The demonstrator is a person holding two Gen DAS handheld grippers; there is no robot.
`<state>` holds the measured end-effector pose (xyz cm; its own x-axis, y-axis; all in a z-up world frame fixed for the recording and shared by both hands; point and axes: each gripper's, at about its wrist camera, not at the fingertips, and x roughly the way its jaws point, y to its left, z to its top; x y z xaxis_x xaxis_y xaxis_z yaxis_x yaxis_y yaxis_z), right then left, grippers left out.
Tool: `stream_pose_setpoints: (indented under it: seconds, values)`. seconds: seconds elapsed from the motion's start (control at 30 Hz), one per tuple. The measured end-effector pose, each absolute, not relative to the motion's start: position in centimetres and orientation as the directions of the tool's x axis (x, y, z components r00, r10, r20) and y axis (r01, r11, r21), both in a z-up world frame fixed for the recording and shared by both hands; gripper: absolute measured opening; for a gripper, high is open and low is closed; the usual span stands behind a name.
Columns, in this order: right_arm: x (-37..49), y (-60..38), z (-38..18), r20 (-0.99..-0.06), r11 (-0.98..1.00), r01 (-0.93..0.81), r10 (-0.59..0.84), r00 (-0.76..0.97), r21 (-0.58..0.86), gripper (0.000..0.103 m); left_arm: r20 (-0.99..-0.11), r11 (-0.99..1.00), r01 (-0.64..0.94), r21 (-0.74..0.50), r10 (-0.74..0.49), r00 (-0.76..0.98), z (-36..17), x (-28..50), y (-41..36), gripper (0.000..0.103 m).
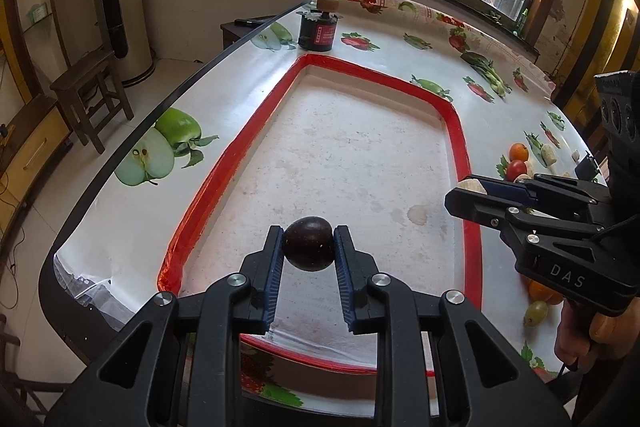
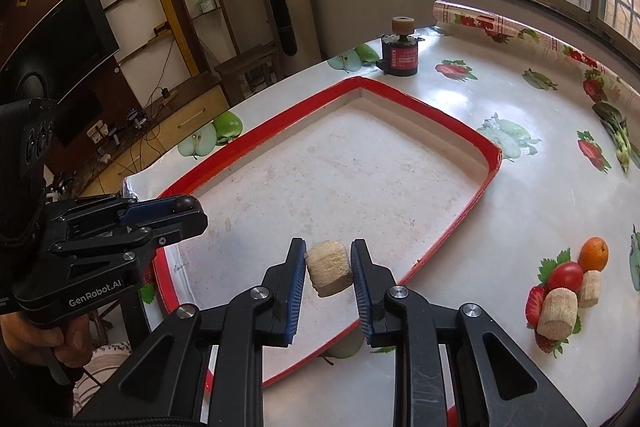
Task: Organize fruits
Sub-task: 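Carry the plum and cork over the red tray with both tools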
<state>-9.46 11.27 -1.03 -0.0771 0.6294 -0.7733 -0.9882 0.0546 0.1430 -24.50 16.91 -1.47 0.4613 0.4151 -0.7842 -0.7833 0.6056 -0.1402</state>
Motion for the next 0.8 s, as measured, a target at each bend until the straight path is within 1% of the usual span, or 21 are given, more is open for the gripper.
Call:
stream_pose_setpoints:
  seconds: [0.4,0.8]
  values:
    - [-8.7,14.8,-3.1,-0.803,0.072,-0.991,0.594,-0.051,0.116,0.023,-0.806,0.593,-0.794,-0.131,0.403,0.433,-2.6,-23.9,18.5,0.022]
    - [-9.3,15.9,-4.7,-0.824,0.061,-0.996,0.566,-0.025,0.072,0.023,-0.835,0.591,-0.797,-0.127,0.370,0.407,-4.1,-23.5,18.9,0.023]
